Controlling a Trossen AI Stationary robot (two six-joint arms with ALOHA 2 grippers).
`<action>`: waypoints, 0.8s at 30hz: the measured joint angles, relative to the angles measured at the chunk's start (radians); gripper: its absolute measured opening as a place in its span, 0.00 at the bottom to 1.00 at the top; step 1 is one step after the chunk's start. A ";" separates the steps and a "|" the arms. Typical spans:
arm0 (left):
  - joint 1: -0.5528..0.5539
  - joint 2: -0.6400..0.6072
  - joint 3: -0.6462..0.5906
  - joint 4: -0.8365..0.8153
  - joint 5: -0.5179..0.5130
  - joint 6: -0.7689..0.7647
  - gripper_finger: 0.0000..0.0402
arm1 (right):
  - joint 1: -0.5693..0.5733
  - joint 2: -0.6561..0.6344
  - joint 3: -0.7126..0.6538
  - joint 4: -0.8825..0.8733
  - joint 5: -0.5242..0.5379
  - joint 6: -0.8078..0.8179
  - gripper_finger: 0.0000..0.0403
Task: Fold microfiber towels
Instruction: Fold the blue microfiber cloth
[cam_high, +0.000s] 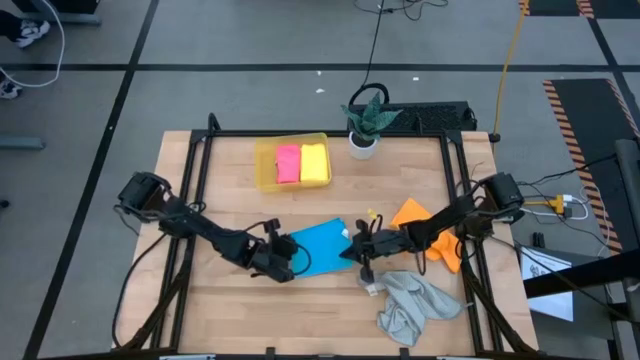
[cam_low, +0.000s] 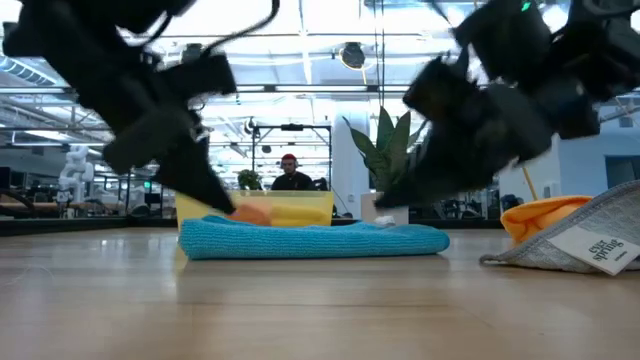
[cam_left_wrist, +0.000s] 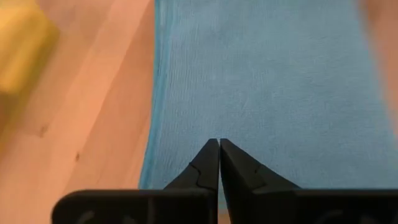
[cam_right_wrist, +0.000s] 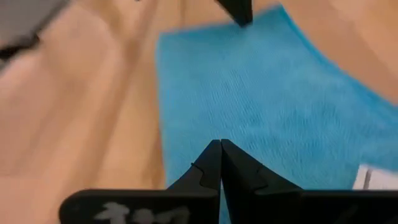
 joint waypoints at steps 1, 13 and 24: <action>0.001 0.006 -0.008 -0.008 0.004 -0.007 0.04 | -0.005 0.015 0.000 -0.005 -0.001 0.001 0.00; -0.025 -0.034 0.005 -0.020 -0.049 -0.003 0.03 | 0.070 -0.089 -0.010 -0.110 0.076 -0.009 0.00; -0.010 0.044 -0.007 0.062 -0.018 0.049 0.04 | 0.045 0.024 -0.010 0.004 0.080 0.001 0.00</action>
